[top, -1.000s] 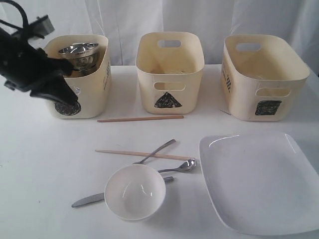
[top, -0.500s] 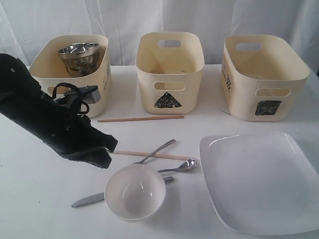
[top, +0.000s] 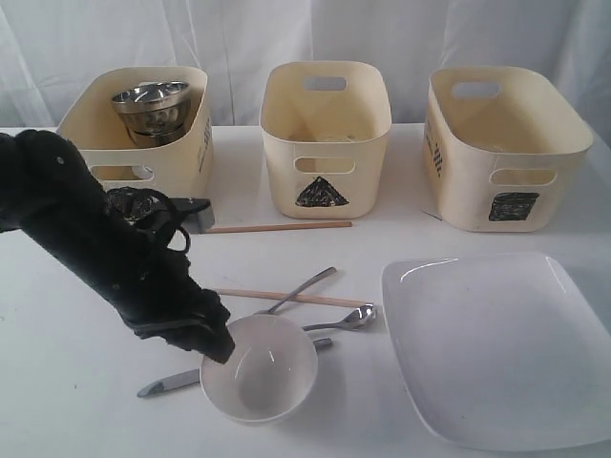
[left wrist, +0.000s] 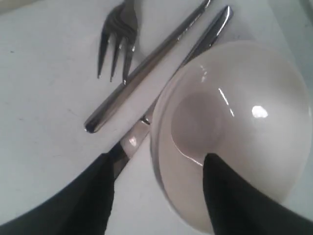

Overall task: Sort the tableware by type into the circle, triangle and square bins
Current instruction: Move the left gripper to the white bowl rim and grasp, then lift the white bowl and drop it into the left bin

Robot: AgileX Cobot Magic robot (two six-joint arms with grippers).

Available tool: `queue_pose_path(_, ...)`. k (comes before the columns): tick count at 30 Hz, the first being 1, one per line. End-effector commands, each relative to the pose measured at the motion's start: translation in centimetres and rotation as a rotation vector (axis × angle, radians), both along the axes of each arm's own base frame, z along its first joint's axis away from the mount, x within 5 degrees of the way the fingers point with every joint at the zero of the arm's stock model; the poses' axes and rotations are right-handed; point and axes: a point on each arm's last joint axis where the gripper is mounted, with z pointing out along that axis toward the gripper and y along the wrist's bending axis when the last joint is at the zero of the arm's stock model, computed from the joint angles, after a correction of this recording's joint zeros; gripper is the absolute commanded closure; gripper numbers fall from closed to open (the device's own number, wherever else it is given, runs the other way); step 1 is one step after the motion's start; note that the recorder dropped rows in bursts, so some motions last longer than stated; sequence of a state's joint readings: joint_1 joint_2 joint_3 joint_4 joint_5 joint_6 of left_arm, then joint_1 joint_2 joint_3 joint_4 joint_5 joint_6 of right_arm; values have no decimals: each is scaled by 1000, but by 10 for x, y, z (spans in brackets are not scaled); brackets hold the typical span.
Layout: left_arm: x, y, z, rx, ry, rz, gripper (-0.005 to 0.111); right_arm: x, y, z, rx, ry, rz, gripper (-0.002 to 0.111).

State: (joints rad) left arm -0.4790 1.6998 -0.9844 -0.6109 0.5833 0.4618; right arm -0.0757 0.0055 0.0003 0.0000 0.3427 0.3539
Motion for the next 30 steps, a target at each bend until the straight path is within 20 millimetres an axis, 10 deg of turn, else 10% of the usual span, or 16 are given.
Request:
queue_pose_path(1,-1,-8,-22,23,29,-52,51,0,0,1,-1,-13,-4,108)
queue_pose_path(7,7,-9,-22,24,-43,-14,106,0,0,1,-1,-13,-4,108)
queue_pose_path(15,6,-2,44,-28,-278,-22,107,0,0,1,-1,-13,-4,108)
queue_pose_path(25,35,53,191,-32,-1319,244,107,0,0,1,-1,-13,-4,108)
queue_pose_path(30,87,101,168,66,-1414,497,107,0,0,1,-1,-13,-4,108)
